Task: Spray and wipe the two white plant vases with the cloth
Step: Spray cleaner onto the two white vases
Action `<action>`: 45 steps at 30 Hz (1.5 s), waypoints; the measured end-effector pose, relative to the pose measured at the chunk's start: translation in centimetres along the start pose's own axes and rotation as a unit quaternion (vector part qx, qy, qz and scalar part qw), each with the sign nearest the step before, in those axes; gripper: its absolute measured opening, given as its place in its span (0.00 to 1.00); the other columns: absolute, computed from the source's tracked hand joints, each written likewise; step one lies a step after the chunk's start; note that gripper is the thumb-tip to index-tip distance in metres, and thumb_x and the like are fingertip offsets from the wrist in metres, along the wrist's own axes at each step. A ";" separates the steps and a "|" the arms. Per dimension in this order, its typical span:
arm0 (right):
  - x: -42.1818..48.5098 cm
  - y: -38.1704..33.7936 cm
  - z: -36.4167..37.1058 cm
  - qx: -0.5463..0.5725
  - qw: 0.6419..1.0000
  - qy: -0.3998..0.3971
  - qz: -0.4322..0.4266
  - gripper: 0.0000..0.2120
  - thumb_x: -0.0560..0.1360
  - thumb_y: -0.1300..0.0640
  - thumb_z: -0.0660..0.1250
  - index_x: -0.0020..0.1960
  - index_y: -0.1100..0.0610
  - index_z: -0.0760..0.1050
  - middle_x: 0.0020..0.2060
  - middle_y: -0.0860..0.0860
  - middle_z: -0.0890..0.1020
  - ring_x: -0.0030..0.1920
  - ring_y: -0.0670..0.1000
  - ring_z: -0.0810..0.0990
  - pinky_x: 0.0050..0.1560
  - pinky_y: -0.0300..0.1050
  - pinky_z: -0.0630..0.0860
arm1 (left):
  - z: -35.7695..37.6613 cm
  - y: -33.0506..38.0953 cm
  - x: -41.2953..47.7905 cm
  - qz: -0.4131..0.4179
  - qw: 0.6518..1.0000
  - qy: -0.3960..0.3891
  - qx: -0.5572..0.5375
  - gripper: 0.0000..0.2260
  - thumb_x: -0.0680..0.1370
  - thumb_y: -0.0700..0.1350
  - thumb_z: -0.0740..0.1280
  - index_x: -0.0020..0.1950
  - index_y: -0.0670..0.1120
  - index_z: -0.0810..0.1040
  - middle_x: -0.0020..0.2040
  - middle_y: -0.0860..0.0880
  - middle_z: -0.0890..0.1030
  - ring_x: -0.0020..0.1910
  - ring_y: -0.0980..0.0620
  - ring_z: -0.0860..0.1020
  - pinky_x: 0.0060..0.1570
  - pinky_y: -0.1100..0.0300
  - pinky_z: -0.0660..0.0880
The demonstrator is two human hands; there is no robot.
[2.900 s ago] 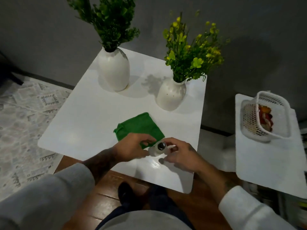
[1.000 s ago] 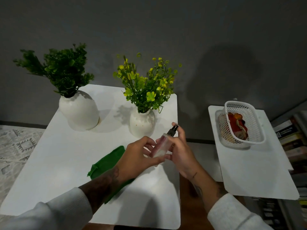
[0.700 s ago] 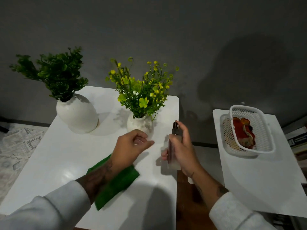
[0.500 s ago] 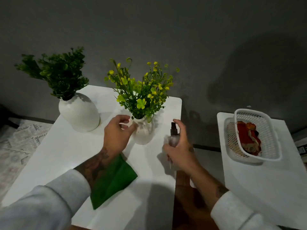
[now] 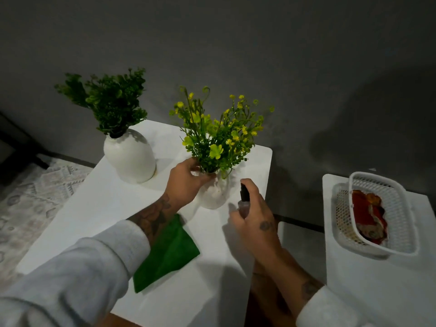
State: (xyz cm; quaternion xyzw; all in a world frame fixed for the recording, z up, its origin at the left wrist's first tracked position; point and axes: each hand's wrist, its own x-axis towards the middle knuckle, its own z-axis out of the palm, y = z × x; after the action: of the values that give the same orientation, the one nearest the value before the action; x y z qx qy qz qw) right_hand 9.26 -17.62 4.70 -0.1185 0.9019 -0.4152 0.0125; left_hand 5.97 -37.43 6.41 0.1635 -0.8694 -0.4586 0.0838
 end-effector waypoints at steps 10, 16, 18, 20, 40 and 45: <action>-0.9 0.2 -3.3 0.005 0.997 0.011 -0.074 0.32 0.69 0.48 0.60 0.69 0.27 0.55 0.44 0.41 0.73 0.42 0.42 0.76 0.39 0.48 0.80 | -0.4 0.0 0.6 -0.018 0.999 -0.033 0.036 0.17 0.70 0.52 0.75 0.56 0.48 0.81 0.51 0.50 0.82 0.51 0.52 0.79 0.47 0.61 0.70; -0.8 -0.1 -2.6 0.014 0.996 0.033 -0.080 0.35 0.70 0.52 0.63 0.70 0.27 0.55 0.49 0.36 0.69 0.47 0.40 0.75 0.45 0.39 0.76 | -0.8 -0.2 1.1 -0.019 0.997 -0.077 0.001 0.21 0.68 0.48 0.77 0.60 0.50 0.79 0.56 0.51 0.82 0.56 0.54 0.77 0.52 0.63 0.67; -0.5 -0.1 -2.5 0.012 0.997 0.029 -0.071 0.35 0.70 0.52 0.63 0.70 0.27 0.54 0.48 0.36 0.69 0.48 0.39 0.75 0.44 0.37 0.74 | -0.9 -0.3 1.3 -0.012 0.997 -0.081 0.008 0.23 0.67 0.48 0.77 0.61 0.50 0.79 0.55 0.52 0.82 0.55 0.54 0.78 0.52 0.62 0.68; -0.4 -0.2 -2.6 0.004 0.998 0.020 -0.066 0.35 0.70 0.52 0.63 0.69 0.26 0.54 0.48 0.39 0.71 0.46 0.42 0.76 0.42 0.39 0.77 | -0.9 -0.5 1.5 -0.005 0.997 -0.074 0.018 0.23 0.67 0.50 0.77 0.60 0.50 0.79 0.54 0.53 0.82 0.50 0.54 0.79 0.51 0.62 0.69; -0.2 -4.6 2.3 0.064 0.994 -0.072 -0.057 0.38 0.72 0.59 0.68 0.71 0.28 0.56 0.59 0.45 0.79 0.52 0.46 0.79 0.52 0.44 0.78 | -5.5 -4.5 0.2 -0.013 0.998 -0.042 -0.039 0.20 0.69 0.48 0.77 0.60 0.52 0.80 0.57 0.56 0.81 0.56 0.61 0.77 0.52 0.66 0.73; 0.8 -9.7 6.6 0.056 0.990 -0.076 -0.101 0.37 0.71 0.55 0.65 0.71 0.28 0.55 0.55 0.38 0.72 0.54 0.40 0.74 0.53 0.40 0.74 | -12.9 -8.5 0.6 -0.032 0.995 0.055 -0.079 0.08 0.71 0.47 0.74 0.50 0.51 0.83 0.46 0.57 0.84 0.45 0.63 0.80 0.45 0.73 0.75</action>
State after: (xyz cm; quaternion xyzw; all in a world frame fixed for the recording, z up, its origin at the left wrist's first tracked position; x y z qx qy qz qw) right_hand 11.21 -28.84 7.71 -0.2392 0.8570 -0.4542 0.0452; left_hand 11.01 -52.03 6.70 0.2096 -0.8185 -0.5189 0.1297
